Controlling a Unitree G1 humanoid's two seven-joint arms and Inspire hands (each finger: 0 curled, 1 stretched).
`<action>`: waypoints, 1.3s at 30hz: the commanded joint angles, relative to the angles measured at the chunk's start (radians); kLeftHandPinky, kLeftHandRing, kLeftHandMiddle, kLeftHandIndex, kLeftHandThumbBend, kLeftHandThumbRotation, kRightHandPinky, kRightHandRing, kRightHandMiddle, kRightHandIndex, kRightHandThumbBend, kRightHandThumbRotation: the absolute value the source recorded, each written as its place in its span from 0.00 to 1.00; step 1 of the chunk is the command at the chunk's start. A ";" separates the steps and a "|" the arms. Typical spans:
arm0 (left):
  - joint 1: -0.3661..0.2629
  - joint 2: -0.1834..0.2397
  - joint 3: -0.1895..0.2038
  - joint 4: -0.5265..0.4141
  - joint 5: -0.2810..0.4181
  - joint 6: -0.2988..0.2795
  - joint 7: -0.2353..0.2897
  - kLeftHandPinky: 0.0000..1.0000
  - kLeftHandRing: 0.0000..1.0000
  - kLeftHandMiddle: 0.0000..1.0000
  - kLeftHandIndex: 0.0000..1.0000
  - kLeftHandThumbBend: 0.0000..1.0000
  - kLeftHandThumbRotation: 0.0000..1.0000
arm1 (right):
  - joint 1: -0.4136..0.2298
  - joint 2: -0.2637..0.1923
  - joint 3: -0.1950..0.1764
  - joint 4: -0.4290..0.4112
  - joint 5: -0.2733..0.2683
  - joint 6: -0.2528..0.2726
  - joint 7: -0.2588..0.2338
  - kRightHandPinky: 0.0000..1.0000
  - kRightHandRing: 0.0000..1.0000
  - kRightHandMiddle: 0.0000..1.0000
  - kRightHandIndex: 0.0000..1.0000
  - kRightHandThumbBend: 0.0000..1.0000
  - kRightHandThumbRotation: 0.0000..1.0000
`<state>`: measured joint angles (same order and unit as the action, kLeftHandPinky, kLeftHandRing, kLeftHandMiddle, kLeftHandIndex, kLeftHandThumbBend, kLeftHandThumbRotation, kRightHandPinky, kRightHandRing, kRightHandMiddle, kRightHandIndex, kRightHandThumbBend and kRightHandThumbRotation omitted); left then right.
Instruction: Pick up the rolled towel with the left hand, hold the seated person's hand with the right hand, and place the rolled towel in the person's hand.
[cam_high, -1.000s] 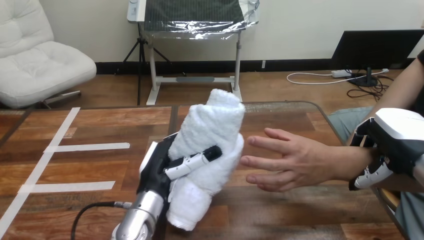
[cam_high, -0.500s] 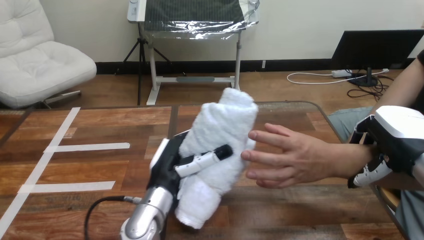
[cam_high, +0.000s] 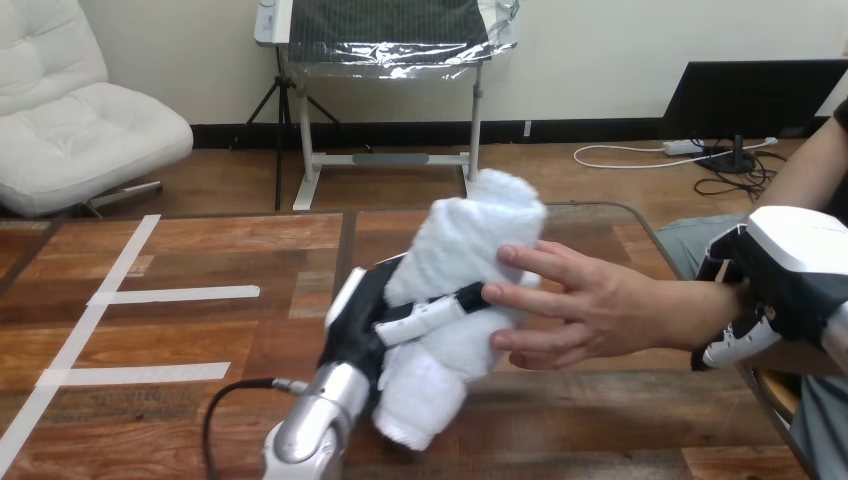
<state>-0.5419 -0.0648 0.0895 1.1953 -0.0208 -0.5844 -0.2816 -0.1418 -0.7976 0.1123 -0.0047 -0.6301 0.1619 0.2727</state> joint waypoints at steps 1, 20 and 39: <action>-0.127 -0.036 -0.024 -0.002 0.018 -0.007 0.000 0.45 0.45 0.48 0.53 0.95 0.30 | -0.059 0.021 -0.036 -0.027 0.016 0.003 -0.017 0.32 0.39 0.47 0.49 0.83 0.00; -0.156 -0.130 -0.075 0.014 0.049 0.019 -0.006 0.46 0.46 0.48 0.53 0.97 0.33 | -0.053 0.018 -0.038 -0.014 0.016 -0.011 -0.020 0.39 0.45 0.51 0.50 0.81 0.00; -0.138 -0.176 -0.094 0.004 0.040 0.016 -0.028 0.45 0.45 0.47 0.51 1.00 0.35 | -0.040 0.021 -0.040 -0.020 0.013 0.000 -0.017 0.32 0.39 0.47 0.49 0.81 0.00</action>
<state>-0.6028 -0.1281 0.0380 1.2201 0.0041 -0.5562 -0.2670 -0.1587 -0.7902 0.1003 -0.0066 -0.6261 0.1643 0.2723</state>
